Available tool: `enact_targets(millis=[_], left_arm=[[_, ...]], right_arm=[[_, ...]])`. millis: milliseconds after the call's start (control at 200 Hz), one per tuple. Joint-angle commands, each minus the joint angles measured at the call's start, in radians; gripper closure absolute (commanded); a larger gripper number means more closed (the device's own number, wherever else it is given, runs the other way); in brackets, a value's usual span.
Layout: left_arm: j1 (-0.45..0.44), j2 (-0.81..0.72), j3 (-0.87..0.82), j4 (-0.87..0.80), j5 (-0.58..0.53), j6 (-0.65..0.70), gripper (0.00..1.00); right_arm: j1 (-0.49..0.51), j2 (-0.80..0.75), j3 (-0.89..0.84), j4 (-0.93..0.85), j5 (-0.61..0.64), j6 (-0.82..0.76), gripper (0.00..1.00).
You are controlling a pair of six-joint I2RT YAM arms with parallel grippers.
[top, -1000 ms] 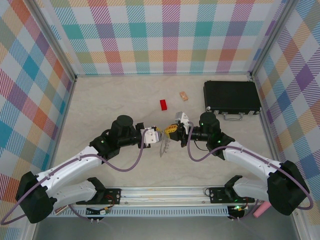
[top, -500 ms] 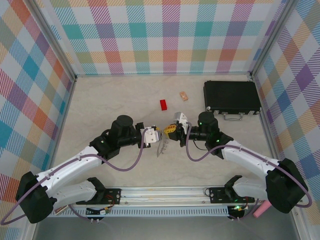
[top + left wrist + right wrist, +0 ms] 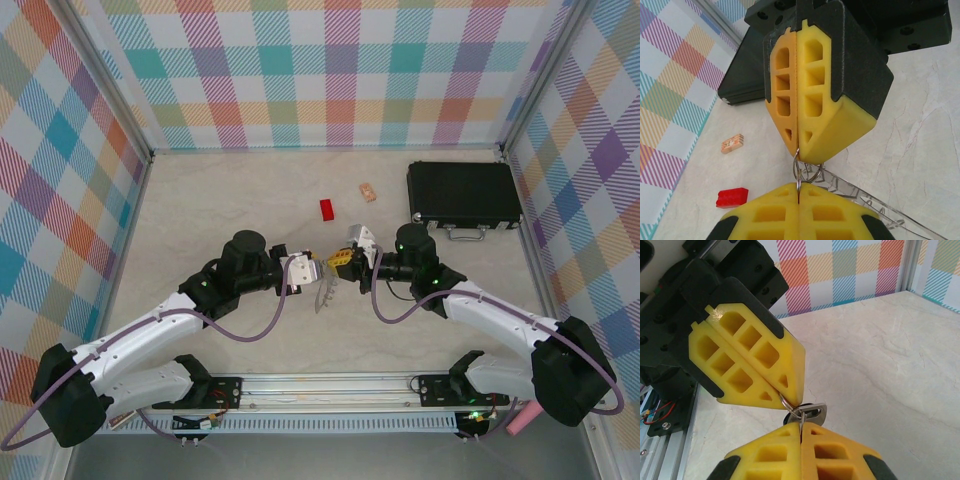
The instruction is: Put the keys on the keyring
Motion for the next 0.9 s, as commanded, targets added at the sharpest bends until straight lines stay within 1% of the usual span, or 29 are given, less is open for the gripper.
enact_targets(millis=[0, 335, 570, 725, 895], left_arm=[[-0.01, -0.021, 0.022, 0.036, -0.027, -0.008, 1.0], [-0.01, -0.032, 0.013, 0.059, -0.017, -0.014, 1.0], [-0.01, -0.03, 0.012, 0.037, 0.005, -0.014, 1.0], [-0.011, -0.037, 0.013, 0.015, 0.005, -0.005, 1.0], [-0.009, -0.045, 0.02, -0.048, 0.004, 0.034, 1.0]], right_arm=[[0.014, -0.001, 0.03, 0.013, -0.04, -0.02, 1.0], [0.016, 0.007, 0.034, 0.01, -0.043, -0.023, 1.0], [0.017, 0.0, 0.028, 0.014, -0.031, -0.022, 1.0], [0.018, -0.001, 0.03, 0.009, -0.008, -0.02, 1.0], [0.016, -0.014, 0.026, -0.001, 0.049, -0.035, 1.0]])
